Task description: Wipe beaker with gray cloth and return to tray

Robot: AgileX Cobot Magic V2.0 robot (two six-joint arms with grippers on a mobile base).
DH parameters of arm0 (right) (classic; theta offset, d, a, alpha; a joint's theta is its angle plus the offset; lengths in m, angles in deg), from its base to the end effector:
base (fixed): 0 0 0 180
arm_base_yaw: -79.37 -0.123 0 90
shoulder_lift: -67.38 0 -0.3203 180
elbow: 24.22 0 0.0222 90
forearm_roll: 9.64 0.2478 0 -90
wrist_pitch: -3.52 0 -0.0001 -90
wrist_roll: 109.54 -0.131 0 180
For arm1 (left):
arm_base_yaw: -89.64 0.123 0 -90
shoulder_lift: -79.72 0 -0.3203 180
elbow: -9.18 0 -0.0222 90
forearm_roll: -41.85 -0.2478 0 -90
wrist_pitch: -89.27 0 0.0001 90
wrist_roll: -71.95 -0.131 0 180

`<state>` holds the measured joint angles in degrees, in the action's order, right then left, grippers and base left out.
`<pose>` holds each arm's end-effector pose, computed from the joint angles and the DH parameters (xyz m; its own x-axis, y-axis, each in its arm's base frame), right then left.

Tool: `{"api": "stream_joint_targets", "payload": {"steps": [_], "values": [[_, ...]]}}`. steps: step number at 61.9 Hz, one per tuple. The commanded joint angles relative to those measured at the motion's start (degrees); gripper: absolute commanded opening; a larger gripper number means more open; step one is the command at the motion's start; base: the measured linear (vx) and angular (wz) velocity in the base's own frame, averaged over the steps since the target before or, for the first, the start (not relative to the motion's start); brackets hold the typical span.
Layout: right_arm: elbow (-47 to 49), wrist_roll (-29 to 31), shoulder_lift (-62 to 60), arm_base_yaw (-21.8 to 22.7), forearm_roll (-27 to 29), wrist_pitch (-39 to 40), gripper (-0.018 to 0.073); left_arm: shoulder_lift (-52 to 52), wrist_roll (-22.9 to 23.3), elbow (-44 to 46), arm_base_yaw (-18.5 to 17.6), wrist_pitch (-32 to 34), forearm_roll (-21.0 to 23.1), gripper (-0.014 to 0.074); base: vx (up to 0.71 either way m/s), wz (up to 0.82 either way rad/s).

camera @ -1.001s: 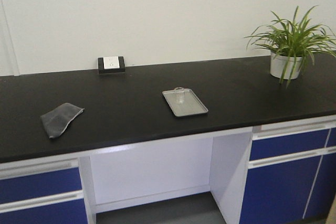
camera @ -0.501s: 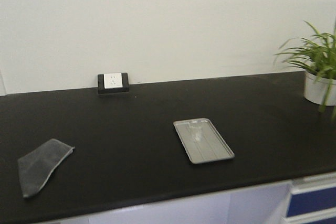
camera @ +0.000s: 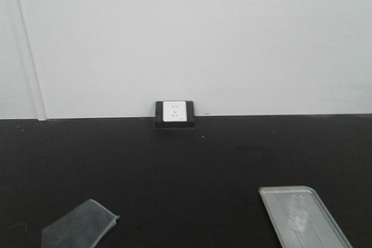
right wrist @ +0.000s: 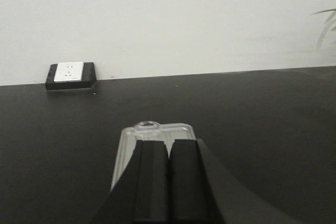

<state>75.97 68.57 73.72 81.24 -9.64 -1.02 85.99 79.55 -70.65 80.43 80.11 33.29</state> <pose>0.0584 -0.0019 0.1955 -0.0110 0.0334 -0.9994 0.0330 0.9989 0.0330 0.0575 -0.0062 0.1851 -0.0867 0.0291 -0.9958 0.1380 0.9903 0.0169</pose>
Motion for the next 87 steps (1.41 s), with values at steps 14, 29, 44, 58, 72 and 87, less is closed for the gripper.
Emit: {"api": "stream_joint_targets", "payload": {"steps": [14, 29, 44, 58, 72, 87], "values": [[-0.8, 0.0, 0.0, 0.3, 0.0, 4.9, -0.0005, -0.2, 0.3, 0.4, -0.3, 4.7, 0.1, -0.0006, 0.37, 0.26], [-0.8, 0.0, 0.0, 0.3, 0.0, 4.9, -0.0005, -0.2, 0.3, 0.4, -0.3, 4.7, 0.1, -0.0006, 0.21, 0.14], [-0.8, 0.0, 0.0, 0.3, 0.0, 4.9, -0.0005, -0.2, 0.3, 0.4, -0.3, 4.7, 0.1, -0.0006, 0.05, 0.00], [-0.8, 0.0, 0.0, 0.3, 0.0, 4.9, -0.0005, -0.2, 0.3, 0.4, -0.3, 4.7, 0.1, -0.0006, 0.00, 0.00], [-0.8, -0.2, 0.0, 0.3, 0.6, 9.5, -0.0005, -0.2, 1.4, 1.1, -0.3, 12.4, 0.4, -0.0006, 0.00, 0.00], [12.5, 2.4, 1.7, 0.3, 3.1, 21.8, -0.0005, 4.6, 6.1, 18.4, -0.3, 17.3, 2.5, -0.0006, 0.00, 0.00]]}}
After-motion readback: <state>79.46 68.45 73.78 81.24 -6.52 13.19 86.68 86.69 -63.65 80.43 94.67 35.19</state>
